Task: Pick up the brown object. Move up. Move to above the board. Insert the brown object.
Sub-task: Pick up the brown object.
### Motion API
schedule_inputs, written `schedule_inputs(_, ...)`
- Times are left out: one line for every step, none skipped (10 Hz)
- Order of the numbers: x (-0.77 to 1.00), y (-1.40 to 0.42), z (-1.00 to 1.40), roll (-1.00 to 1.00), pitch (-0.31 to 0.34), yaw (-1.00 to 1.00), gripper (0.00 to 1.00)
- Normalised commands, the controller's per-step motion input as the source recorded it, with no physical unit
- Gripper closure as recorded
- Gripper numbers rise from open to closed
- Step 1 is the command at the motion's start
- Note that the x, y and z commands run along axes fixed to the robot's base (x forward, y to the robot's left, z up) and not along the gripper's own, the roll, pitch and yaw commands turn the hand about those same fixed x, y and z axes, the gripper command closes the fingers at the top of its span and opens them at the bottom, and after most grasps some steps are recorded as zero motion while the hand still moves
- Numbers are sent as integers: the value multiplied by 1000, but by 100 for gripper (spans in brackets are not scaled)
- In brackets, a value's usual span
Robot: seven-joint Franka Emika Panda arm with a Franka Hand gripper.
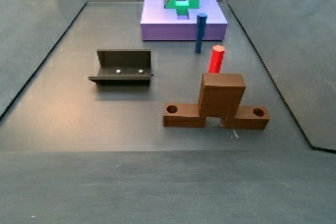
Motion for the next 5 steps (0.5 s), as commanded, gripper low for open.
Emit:
schedule_inputs(-23, 283, -71, -23, 0, 0, 0)
schedule_inputs(-100, 534, -306, -59, -23, 0, 0)
schedule_inputs(-120, 711, -440, -66, -34, -46, 0)
schedule_inputs(-114, 640, -551, 0, -26, -51, 0)
schedule_inputs(-94, 654, -614, 0, -21, -29, 0)
